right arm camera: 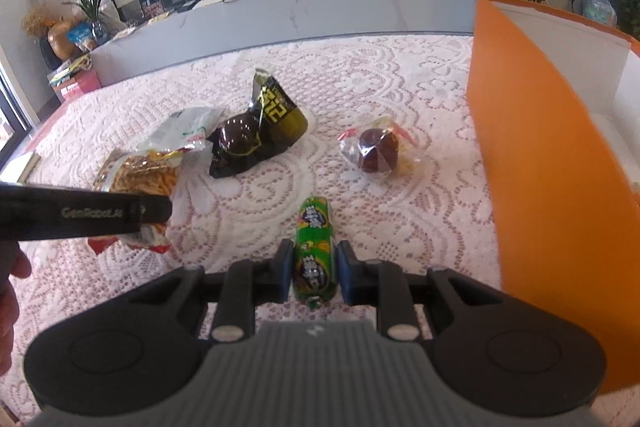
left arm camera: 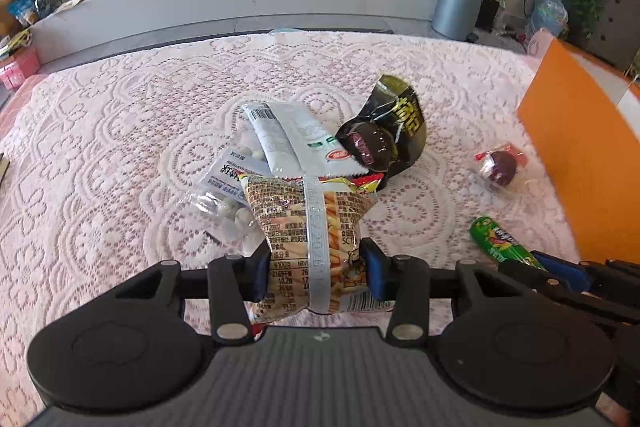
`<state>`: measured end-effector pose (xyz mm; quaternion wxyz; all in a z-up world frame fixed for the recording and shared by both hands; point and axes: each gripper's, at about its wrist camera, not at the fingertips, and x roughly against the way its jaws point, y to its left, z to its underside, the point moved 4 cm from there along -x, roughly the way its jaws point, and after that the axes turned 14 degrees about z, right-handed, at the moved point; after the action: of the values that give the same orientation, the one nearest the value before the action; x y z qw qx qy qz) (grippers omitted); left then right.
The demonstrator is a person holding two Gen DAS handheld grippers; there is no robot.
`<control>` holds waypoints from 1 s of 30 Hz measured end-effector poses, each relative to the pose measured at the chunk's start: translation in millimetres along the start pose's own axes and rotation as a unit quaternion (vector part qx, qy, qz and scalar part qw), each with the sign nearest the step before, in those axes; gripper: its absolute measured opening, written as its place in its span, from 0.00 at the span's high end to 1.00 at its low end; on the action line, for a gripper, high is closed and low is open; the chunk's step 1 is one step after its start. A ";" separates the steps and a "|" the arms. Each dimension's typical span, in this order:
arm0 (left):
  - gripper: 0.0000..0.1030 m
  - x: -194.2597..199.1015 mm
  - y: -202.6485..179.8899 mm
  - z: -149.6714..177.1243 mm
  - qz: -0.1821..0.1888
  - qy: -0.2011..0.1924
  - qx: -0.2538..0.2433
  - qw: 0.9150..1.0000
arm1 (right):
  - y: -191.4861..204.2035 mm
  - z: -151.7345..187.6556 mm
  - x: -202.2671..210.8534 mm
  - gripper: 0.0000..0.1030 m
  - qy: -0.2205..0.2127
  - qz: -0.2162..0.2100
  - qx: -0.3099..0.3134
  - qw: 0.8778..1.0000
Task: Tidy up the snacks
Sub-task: 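Lift and carry the biscuit bag and green tube over the orange box with both tools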
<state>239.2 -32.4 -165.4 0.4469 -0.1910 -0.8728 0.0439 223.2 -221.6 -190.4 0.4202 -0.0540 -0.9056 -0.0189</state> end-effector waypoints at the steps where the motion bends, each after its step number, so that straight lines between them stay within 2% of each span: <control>1: 0.51 3.9 -2.1 0.8 0.002 -0.001 -0.002 1.000 | -1.3 -0.7 4.6 0.80 -0.003 -0.001 0.000 1.000; 10: 0.51 46.6 -11.6 0.2 0.002 -0.028 0.008 1.000 | -13.8 -6.4 51.1 0.80 -0.025 -0.015 -0.010 1.000; 14: 0.51 69.3 -25.2 -3.9 0.017 -0.046 0.007 0.999 | -26.4 -8.0 79.2 0.80 -0.039 -0.020 -0.024 0.999; 23: 0.51 106.7 -78.7 -6.5 0.059 -0.065 -0.030 0.996 | -55.7 -13.6 148.2 0.80 -0.096 -0.013 -0.030 0.995; 30: 0.51 121.5 -126.3 -15.9 0.097 -0.078 -0.068 0.990 | -97.0 -18.6 194.4 0.80 -0.142 0.007 -0.048 0.989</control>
<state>150.6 -105.2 -31.9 0.3572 -0.3011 -0.8832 0.0419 101.7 -303.6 -28.9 0.2848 -0.0826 -0.9536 -0.0516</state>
